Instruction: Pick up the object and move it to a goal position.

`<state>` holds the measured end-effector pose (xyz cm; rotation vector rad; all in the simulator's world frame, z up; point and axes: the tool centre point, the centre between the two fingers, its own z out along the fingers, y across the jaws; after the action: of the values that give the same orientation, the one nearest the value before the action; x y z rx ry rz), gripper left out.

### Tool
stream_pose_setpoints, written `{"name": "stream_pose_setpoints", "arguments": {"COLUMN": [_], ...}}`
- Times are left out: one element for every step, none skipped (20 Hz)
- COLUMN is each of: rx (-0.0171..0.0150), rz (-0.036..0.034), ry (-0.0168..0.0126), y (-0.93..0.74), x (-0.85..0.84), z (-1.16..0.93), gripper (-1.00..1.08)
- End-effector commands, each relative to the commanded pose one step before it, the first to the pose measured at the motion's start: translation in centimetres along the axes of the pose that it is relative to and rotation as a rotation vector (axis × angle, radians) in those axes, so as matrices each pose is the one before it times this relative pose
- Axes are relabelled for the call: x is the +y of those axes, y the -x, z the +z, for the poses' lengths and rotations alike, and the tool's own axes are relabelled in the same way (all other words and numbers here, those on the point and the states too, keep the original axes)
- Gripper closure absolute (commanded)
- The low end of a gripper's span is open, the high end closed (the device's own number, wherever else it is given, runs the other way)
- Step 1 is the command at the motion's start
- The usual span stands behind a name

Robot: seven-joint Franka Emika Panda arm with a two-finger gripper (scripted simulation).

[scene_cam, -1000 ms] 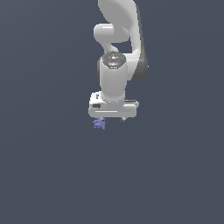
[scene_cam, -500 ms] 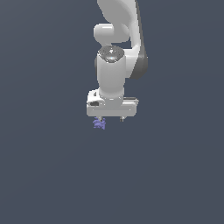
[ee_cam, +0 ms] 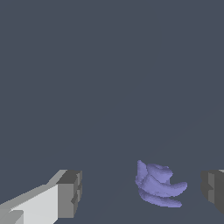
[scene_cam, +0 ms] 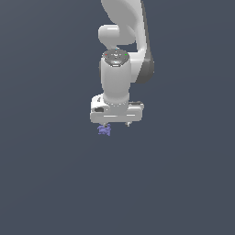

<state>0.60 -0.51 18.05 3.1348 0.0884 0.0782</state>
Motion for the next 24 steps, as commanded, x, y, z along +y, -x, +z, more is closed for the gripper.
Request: {"name": "stream_pose_setpoints", "arguments": {"rx": [-0.00146, -0.00061, -0.00063, -0.00068, -0.00075, -0.00081, -0.00086, -0.00091, -0.00096, -0.00101, -0.00106, -0.00109, -0.00108, -0.00107, -0.00105, -0.00104, -0.00102, -0.00100, -0.00098, -0.00096, -0.00093, -0.00091, -0.00088, -0.00086], "rz": [-0.02698, -0.01312, -0.01417, -0.01522, -0.01644, -0.01760, -0.01875, -0.01990, -0.02113, -0.02238, -0.02362, -0.02442, -0.02449, -0.02449, -0.02451, -0.02452, -0.02454, -0.02454, -0.02456, -0.02457, -0.02458, -0.02459, -0.02461, -0.02461], "ry": [0.00052, 0.00021, 0.00021, 0.00021, 0.00020, 0.00019, 0.00018, 0.00016, 0.00014, 0.00011, 0.00007, 0.00003, -0.00002, -0.00006, -0.00011, -0.00015, -0.00019, -0.00023, -0.00028, -0.00032, -0.00035, -0.00039, -0.00043, -0.00046], "y": [0.156, 0.075, 0.081, 0.089, 0.098, 0.108, 0.116, 0.126, 0.136, 0.147, 0.158, 0.167, 0.170, 0.173, 0.176, 0.178, 0.180, 0.182, 0.184, 0.186, 0.187, 0.188, 0.189, 0.190], "x": [0.185, 0.081, 0.087, 0.091, 0.096, 0.100, 0.103, 0.107, 0.110, 0.111, 0.113, 0.111, 0.105, 0.100, 0.093, 0.088, 0.081, 0.076, 0.069, 0.063, 0.057, 0.050, 0.044, 0.038], "z": [0.203, 0.093, 0.099, 0.106, 0.115, 0.123, 0.131, 0.138, 0.146, 0.154, 0.162, 0.167, 0.167, 0.166, 0.165, 0.165, 0.164, 0.163, 0.163, 0.162, 0.161, 0.161, 0.160, 0.159], "gripper": [-0.92, -0.92, -0.92, -0.92, -0.92, -0.92, -0.92, -0.92, -0.92, -0.92, -0.92, -0.92, -0.92, -0.92, -0.92, -0.92, -0.92, -0.92, -0.92, -0.92, -0.92, -0.92, -0.92, -0.92]}}
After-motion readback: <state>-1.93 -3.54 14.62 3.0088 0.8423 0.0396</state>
